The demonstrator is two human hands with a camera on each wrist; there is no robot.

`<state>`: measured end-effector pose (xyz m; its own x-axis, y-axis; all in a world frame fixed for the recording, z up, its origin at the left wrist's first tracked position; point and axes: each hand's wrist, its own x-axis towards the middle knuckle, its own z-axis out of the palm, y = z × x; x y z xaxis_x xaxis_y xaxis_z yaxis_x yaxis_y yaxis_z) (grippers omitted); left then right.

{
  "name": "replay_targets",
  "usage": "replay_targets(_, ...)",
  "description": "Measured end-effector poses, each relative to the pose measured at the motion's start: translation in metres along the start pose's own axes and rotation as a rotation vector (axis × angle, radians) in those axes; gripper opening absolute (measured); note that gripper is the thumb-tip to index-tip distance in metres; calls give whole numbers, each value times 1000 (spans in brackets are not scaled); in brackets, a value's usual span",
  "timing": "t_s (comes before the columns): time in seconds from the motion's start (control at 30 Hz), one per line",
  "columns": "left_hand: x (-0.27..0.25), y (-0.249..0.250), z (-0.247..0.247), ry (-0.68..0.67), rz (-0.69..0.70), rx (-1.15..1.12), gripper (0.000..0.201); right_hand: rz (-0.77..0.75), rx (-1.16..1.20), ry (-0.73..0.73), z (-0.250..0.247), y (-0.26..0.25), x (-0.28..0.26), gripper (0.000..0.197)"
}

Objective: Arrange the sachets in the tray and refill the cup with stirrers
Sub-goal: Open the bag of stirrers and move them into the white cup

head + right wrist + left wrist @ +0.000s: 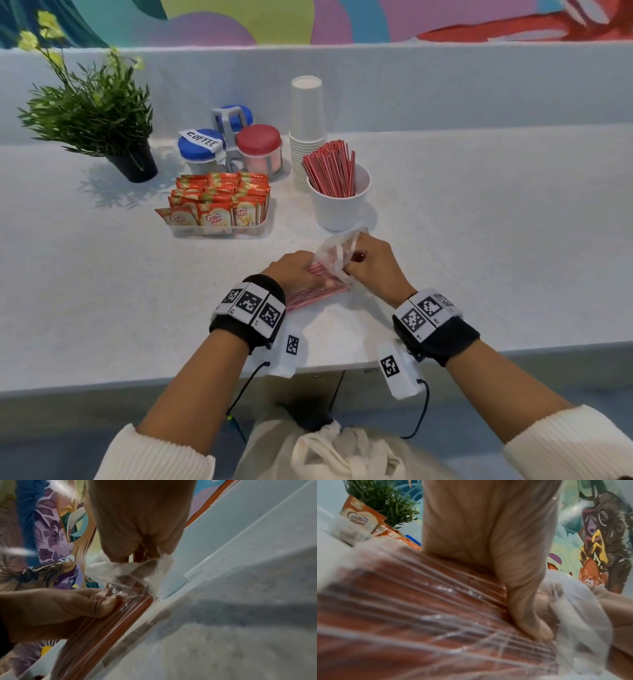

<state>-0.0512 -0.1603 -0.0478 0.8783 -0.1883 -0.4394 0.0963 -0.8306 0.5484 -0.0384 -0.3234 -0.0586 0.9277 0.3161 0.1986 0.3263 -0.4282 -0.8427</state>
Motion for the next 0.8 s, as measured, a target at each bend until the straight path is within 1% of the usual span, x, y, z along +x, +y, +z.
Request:
replay_targets(0.07,-1,0,-1,2,10,-17,63,9,25,-13,-2,3,3,15)
replay_targets(0.1,-2,0,-2,10,14,-38,62,29,39,-12,-5,6,5,18)
replay_targets(0.13,-2,-2,-3,20,16,-61,57,59,61,-11,-9,7,7,21)
replay_targets(0.17,-2,-2,-5,32,19,-72,47,96,98,-12,-14,9,9,22)
replay_targets(0.23,-1,-4,-8,52,27,-29,29,167,167,-54,-21,12,12,20)
replay_targets(0.27,-1,-3,-9,54,28,1,26,195,170,-97,-23,11,13,17)
replay_targets(0.33,1,0,-11,52,33,61,23,214,104,-188,-20,10,14,14)
replay_targets(0.4,2,3,-10,38,38,94,23,202,66,-221,-13,9,15,17)
replay_targets(0.47,3,3,-8,26,46,68,24,215,113,-160,-10,12,16,16)
replay_targets(0.57,3,-2,-8,-17,23,39,25,308,254,-57,-15,12,18,11)
replay_targets(0.63,3,-7,-7,-58,-10,41,25,327,295,-28,-23,10,20,7)
replay_targets(0.73,3,-11,-6,-86,-39,51,25,319,380,34,-30,9,23,6)
replay_targets(0.8,6,-11,-5,-92,-39,47,31,351,496,21,-27,7,22,6)
